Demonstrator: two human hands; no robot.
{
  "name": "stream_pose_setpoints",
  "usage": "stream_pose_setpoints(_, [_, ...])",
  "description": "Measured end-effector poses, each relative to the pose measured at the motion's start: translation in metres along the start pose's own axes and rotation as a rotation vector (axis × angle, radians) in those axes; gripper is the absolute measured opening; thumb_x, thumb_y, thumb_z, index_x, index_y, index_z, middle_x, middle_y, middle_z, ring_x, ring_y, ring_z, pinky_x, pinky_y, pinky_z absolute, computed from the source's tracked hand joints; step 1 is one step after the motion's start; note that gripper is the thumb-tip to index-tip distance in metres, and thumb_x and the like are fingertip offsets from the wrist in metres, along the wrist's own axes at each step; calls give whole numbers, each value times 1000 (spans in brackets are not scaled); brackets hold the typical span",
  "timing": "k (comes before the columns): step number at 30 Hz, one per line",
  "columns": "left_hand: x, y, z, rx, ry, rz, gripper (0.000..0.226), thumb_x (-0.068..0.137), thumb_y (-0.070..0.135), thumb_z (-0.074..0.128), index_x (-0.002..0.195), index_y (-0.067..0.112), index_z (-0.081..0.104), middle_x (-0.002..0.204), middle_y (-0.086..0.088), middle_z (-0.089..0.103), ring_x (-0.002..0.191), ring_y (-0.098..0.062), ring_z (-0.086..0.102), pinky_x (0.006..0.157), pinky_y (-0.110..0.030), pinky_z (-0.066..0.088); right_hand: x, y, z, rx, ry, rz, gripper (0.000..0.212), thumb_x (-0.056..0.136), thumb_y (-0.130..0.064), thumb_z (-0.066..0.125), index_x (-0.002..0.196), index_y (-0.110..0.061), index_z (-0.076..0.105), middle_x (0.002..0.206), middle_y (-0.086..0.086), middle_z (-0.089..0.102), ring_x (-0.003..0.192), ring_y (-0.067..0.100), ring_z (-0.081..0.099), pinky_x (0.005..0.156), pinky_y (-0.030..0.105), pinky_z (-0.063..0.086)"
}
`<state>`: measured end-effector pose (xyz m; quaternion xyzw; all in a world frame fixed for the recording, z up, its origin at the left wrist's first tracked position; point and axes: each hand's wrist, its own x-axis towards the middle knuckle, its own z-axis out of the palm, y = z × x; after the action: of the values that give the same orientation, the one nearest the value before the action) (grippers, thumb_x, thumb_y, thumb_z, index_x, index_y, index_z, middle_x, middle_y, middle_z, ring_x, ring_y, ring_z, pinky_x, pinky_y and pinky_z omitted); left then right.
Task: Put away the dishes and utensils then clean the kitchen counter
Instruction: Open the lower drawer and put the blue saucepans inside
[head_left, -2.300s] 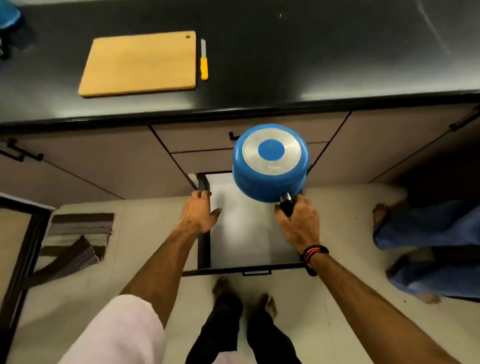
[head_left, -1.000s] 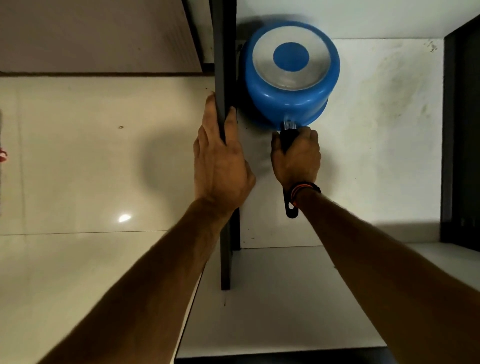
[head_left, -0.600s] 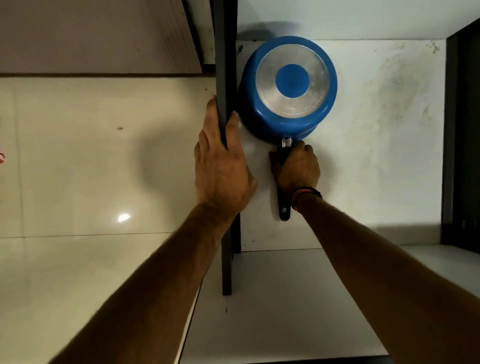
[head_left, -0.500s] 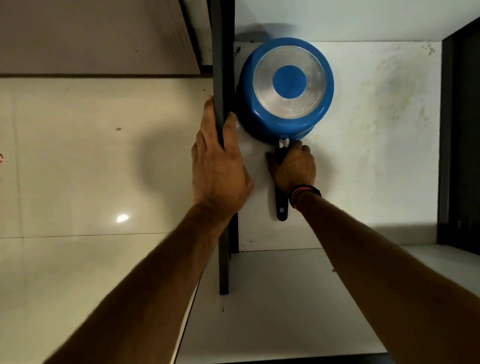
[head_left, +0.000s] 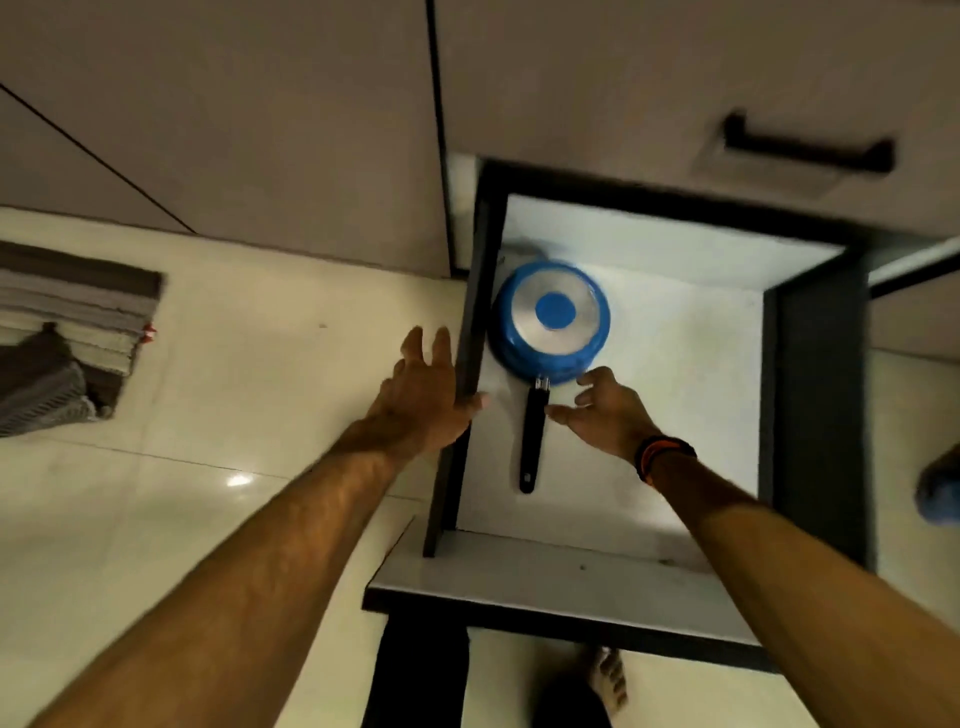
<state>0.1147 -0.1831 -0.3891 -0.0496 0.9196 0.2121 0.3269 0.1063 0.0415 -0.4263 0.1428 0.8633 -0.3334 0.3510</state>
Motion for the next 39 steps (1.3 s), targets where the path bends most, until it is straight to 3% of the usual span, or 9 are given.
stream_pose_setpoints(4, [-76, 23, -97, -76, 104, -99, 89, 94, 57, 50, 157, 13, 5, 162, -12, -3, 144, -33, 28, 117, -41, 28, -78, -77, -66, -109, 7, -145, 57, 87, -40, 72, 131, -15, 47, 124, 2, 61, 104, 16, 56, 83, 22, 40])
stream_pose_setpoints(7, [-136, 35, -172, -135, 213, -121, 86, 93, 56, 52, 155, 8, 16, 158, -17, 17, 141, -32, 33, 116, -39, 31, -135, -150, -111, -169, 36, -298, 55, 87, -37, 72, 129, -9, 51, 121, 8, 63, 109, 23, 60, 91, 28, 46])
stream_pose_setpoints(10, [-214, 41, -250, -210, 327, -164, 81, 92, 55, 55, 152, 9, 25, 154, -14, 31, 139, -29, 37, 112, -37, 32, -205, -228, -153, -164, 37, -452, 53, 86, -40, 73, 126, -12, 51, 117, 5, 63, 105, 21, 61, 92, 32, 51])
stream_pose_setpoints(16, [-327, 29, -339, -415, 437, -223, 73, 92, 53, 58, 148, 12, 34, 151, -9, 42, 131, -26, 48, 107, -41, 43, -299, -342, -189, -79, 59, -654, 46, 87, -36, 73, 121, -13, 53, 108, 2, 62, 93, 14, 59, 81, 27, 49])
stream_pose_setpoints(19, [-360, 8, -370, -500, 489, -241, 66, 93, 50, 58, 145, 13, 39, 147, -7, 46, 127, -23, 52, 103, -40, 47, -322, -391, -189, -88, 68, -708, 40, 87, -34, 73, 115, -12, 55, 101, 2, 63, 86, 13, 59, 82, 29, 51])
stream_pose_setpoints(25, [-351, -66, -440, -610, 586, -235, 60, 92, 51, 59, 138, 14, 48, 136, -5, 55, 118, -21, 57, 98, -41, 50, -302, -489, -162, -78, 117, -710, 31, 85, -34, 75, 106, -19, 58, 92, -3, 66, 88, 14, 62, 81, 28, 50])
stream_pose_setpoints(30, [-316, -128, -512, -641, 556, -228, 51, 93, 46, 60, 132, 15, 53, 129, -4, 59, 113, -18, 58, 95, -34, 50, -279, -580, -135, -22, 189, -683, 28, 85, -25, 75, 105, -11, 62, 79, -7, 66, 80, 13, 62, 73, 24, 46])
stream_pose_setpoints(36, [-266, -169, -596, -677, 580, -184, 47, 92, 42, 63, 128, 12, 59, 122, -4, 65, 112, -20, 60, 95, -33, 50, -250, -664, -123, -39, 245, -651, 28, 85, -28, 74, 106, -15, 62, 87, -4, 67, 82, 14, 63, 74, 25, 51])
stream_pose_setpoints(39, [-233, -183, -630, -687, 581, -175, 44, 92, 39, 64, 126, 11, 60, 119, -5, 65, 110, -20, 61, 93, -30, 49, -225, -700, -121, -12, 260, -628, 27, 86, -30, 73, 106, -17, 61, 86, -7, 67, 80, 10, 62, 65, 17, 45])
